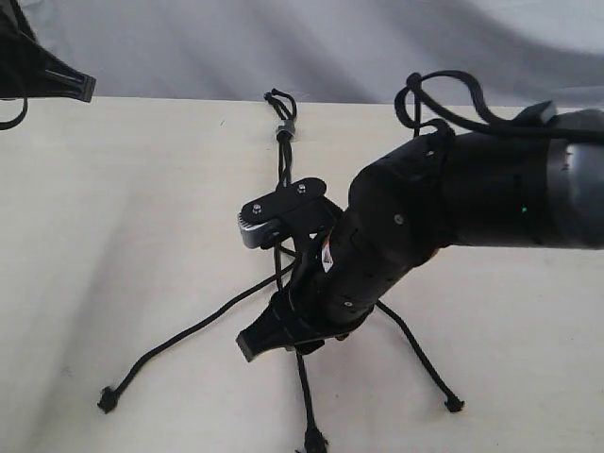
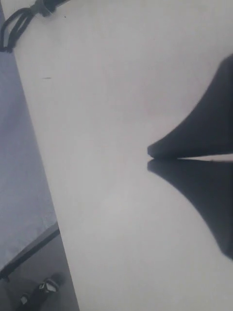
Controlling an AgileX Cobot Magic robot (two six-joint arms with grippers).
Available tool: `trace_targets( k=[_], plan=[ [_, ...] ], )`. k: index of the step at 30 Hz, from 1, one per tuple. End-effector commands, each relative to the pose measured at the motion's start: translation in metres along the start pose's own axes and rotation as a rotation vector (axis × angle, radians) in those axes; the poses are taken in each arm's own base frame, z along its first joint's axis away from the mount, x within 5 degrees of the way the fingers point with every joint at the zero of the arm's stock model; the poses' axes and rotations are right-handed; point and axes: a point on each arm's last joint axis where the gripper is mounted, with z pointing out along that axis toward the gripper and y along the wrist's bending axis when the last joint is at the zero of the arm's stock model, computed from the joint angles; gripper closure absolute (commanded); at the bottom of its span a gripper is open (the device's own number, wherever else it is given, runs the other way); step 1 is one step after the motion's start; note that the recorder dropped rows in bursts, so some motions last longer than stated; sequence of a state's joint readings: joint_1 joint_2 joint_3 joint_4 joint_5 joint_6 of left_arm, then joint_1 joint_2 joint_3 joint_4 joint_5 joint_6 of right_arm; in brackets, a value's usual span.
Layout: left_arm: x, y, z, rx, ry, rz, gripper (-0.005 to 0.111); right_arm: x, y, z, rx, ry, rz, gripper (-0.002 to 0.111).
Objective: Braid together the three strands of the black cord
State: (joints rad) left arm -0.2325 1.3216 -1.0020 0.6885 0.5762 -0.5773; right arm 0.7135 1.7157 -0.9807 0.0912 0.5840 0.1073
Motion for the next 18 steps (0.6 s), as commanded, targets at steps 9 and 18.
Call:
trace_targets(
  k=[9, 18],
  plan=[
    [0.001, 0.0, -0.002, 0.012, -0.005, -0.003, 0.107, 0.008, -0.001, 0.044, 0.03, 0.125, 0.019, 0.066],
    [0.001, 0.0, -0.002, 0.014, -0.009, -0.003, 0.107, 0.014, 0.011, 0.056, 0.024, 0.15, -0.018, 0.071]
  ],
)
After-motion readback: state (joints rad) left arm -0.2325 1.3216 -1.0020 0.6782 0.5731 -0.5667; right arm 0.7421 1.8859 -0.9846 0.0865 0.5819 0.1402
